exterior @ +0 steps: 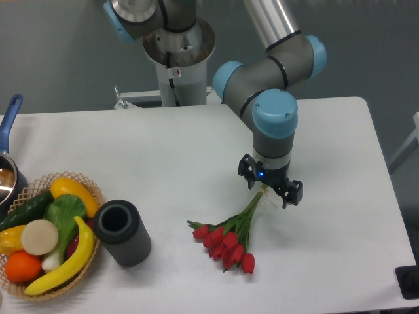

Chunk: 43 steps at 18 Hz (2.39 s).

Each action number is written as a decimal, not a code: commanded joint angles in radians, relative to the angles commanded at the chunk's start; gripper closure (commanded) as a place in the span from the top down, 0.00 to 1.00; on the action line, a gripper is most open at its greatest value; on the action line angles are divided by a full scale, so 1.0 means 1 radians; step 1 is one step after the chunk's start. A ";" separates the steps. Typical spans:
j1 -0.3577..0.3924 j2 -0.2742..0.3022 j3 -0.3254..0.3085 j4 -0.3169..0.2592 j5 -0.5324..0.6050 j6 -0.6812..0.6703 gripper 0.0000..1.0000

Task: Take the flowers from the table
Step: 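Lower the open gripper onto the green tulip stems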

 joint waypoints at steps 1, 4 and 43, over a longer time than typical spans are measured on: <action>0.000 0.000 -0.005 0.005 0.000 0.000 1.00; -0.002 0.000 -0.006 0.006 0.000 0.000 1.00; -0.040 -0.100 -0.046 0.051 -0.018 -0.009 0.32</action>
